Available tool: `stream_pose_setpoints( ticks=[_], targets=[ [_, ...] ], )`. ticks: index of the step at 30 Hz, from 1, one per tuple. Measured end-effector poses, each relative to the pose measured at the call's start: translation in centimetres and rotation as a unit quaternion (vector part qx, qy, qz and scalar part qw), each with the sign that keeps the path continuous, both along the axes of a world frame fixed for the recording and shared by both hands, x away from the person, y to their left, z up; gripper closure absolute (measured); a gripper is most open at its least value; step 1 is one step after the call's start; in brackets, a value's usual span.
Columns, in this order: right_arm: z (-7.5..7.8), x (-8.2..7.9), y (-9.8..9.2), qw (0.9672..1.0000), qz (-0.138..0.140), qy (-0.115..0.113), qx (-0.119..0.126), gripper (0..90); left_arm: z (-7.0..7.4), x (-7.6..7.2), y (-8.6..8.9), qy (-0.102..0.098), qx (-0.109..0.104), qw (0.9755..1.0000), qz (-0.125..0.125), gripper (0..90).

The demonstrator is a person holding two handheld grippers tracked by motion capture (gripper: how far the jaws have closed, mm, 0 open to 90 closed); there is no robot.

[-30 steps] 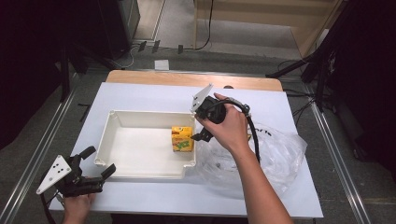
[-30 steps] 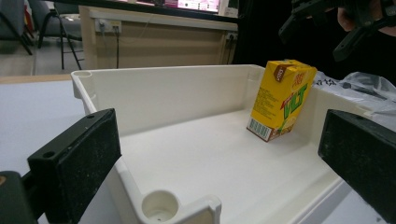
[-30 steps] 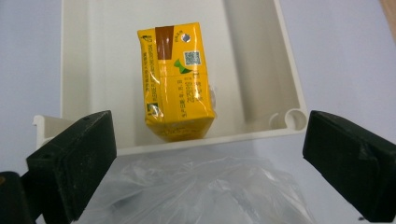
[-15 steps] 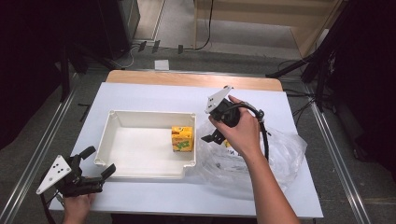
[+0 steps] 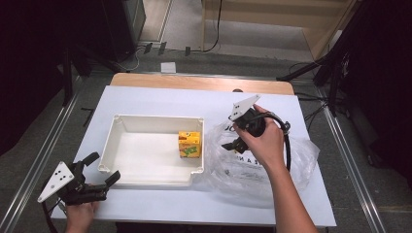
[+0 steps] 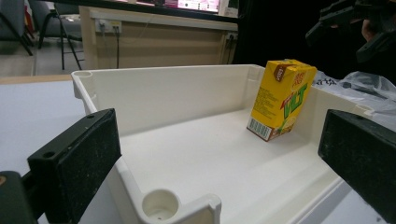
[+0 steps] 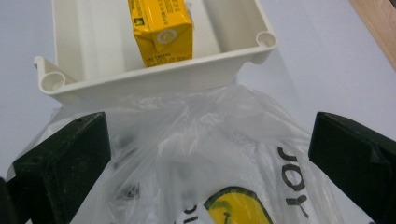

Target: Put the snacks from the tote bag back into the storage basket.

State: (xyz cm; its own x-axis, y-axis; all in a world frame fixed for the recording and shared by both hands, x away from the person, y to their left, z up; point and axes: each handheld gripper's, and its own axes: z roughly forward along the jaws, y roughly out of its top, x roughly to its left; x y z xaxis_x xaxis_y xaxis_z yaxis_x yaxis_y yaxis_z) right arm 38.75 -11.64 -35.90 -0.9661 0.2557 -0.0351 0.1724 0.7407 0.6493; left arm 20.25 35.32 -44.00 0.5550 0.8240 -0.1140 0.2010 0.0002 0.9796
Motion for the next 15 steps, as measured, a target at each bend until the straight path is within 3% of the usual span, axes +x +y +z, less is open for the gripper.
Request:
stream_pose_setpoints(
  ticks=[15],
  targets=[
    [-1.8, -0.8, -3.9, 0.9993, -0.032, 0.010, 0.018, 0.0, 0.0, 0.0, 0.0, 0.002, 0.004, 1.0000, 0.001, 0.0]
  ],
)
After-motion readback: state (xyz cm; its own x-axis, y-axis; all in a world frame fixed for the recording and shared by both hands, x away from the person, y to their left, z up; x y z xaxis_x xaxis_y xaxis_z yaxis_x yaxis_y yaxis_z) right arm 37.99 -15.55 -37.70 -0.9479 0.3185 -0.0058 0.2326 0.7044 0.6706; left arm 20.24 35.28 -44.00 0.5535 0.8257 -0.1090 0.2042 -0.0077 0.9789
